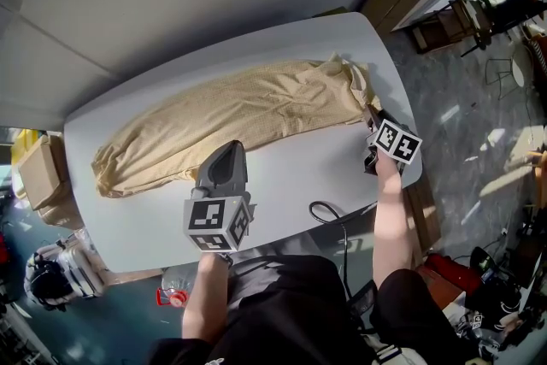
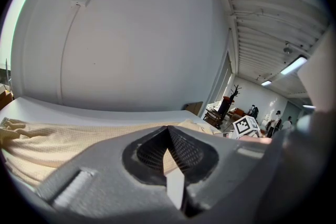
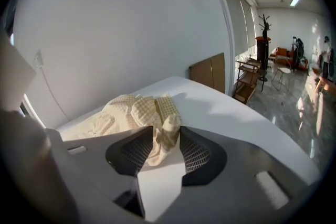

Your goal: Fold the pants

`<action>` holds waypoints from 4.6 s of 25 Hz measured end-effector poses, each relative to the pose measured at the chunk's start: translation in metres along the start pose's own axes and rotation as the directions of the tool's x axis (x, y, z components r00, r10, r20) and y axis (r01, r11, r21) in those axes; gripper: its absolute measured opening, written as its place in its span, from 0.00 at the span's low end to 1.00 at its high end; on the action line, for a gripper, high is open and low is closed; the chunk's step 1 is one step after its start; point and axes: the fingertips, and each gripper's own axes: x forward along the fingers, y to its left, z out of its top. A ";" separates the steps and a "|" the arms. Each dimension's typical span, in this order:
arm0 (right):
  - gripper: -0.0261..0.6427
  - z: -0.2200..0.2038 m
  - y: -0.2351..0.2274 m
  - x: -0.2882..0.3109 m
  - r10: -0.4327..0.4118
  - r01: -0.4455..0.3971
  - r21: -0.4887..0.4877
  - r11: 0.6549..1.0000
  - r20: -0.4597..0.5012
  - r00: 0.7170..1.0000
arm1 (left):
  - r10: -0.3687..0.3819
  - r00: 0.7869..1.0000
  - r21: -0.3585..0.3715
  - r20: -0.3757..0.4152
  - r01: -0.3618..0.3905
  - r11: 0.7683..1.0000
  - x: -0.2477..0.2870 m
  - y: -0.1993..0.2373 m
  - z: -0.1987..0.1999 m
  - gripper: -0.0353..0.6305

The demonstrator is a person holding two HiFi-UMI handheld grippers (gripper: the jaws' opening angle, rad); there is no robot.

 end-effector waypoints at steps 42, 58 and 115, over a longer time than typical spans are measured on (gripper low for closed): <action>0.04 0.054 0.418 -0.243 0.755 -0.355 -0.756 0.549 0.268 0.598 | 0.070 0.955 -0.031 0.287 -0.063 0.998 -0.091 0.027 0.073 0.05; 0.19 0.044 0.411 -0.228 0.755 -0.425 -0.704 0.570 0.244 0.608 | 0.062 0.967 -0.052 0.248 -0.051 0.997 -0.095 0.030 0.055 0.05; 0.19 -0.005 -0.036 -0.016 -0.070 0.070 -0.122 0.990 0.005 0.998 | -0.050 0.998 0.052 -0.034 0.051 0.997 0.010 -0.020 -0.006 0.05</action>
